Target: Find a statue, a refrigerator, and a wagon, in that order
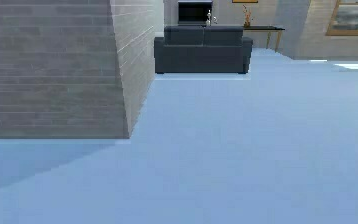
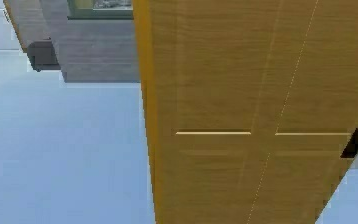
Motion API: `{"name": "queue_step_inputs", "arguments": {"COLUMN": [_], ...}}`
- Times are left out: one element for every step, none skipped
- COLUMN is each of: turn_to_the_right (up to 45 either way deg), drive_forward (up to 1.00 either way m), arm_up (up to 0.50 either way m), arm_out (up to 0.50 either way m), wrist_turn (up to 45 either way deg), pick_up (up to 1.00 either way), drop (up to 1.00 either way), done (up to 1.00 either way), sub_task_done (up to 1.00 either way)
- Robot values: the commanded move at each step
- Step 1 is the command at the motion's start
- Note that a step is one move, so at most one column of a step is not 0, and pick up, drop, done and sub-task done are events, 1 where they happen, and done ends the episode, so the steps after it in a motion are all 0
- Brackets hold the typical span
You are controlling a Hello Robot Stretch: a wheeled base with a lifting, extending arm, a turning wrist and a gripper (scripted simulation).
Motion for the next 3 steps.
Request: {"name": "queue_step_inputs", "arguments": {"turn_to_the_right": [21.0,0.0,3.0], "drive_forward": [0.00,0.30,0.00], "arm_up": [0.00,0.00,0.00], "arm_out": [0.00,0.00,0.00], "wrist_turn": [0.0,0.0,0.0], "pick_up": [0.00,0.00,0.00], "drop": [0.00,0.00,0.00], "done": [0.00,0.00,0.00], "sub_task_done": [0.00,0.00,0.00]}}
